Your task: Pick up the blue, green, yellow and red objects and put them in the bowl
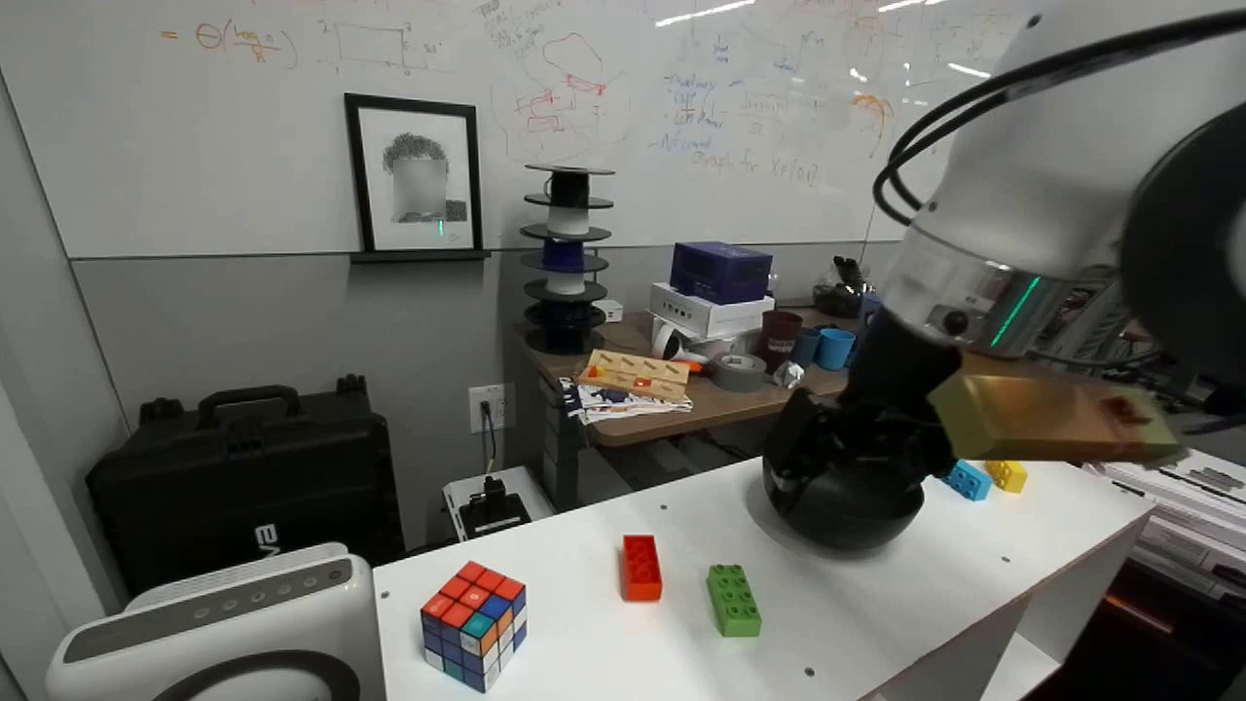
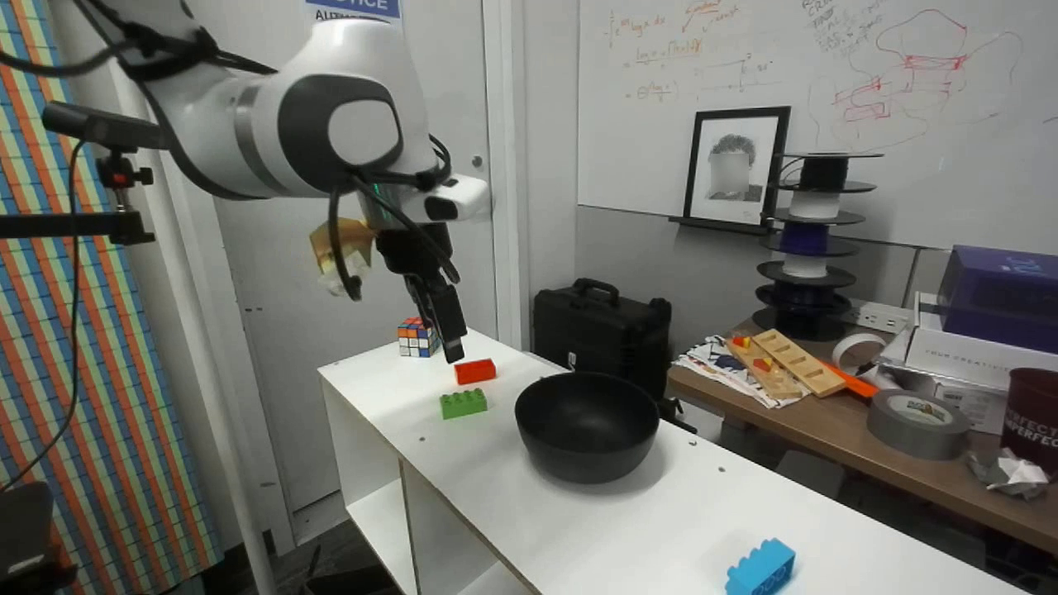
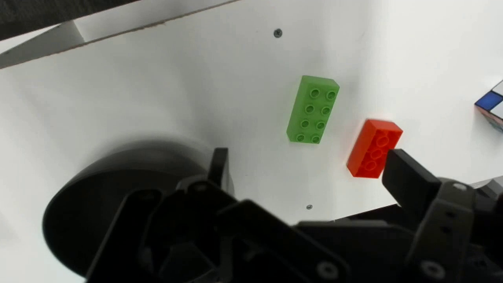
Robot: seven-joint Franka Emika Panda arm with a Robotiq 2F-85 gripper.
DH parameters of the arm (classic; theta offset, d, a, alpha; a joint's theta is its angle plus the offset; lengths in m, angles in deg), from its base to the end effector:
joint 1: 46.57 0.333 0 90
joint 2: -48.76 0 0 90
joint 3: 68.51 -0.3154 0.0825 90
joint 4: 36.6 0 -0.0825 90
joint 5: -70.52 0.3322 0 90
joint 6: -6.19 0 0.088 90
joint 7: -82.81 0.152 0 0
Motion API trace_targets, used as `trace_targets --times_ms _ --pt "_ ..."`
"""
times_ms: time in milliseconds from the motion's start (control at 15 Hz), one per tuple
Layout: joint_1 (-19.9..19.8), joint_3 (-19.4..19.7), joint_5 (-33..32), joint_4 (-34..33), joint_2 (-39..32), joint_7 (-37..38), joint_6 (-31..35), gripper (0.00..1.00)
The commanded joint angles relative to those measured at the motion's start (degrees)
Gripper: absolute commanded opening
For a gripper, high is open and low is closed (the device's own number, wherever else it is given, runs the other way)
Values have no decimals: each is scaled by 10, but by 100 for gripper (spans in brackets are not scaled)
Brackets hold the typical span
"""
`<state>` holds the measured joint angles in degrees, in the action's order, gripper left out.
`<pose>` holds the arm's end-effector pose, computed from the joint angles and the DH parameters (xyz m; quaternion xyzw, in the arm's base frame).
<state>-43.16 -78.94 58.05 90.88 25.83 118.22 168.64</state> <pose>0.5344 0.1406 0.2166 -0.9890 0.0982 -0.1045 0.0373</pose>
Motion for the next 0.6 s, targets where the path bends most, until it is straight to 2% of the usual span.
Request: trace_targets --times_ms 0,267,533 --pt "51 39 82 -115 -109 -40 -6 100" --pt "68 43 159 -200 -190 -76 -22 100" --pt "85 53 192 -254 -236 -85 -47 100"
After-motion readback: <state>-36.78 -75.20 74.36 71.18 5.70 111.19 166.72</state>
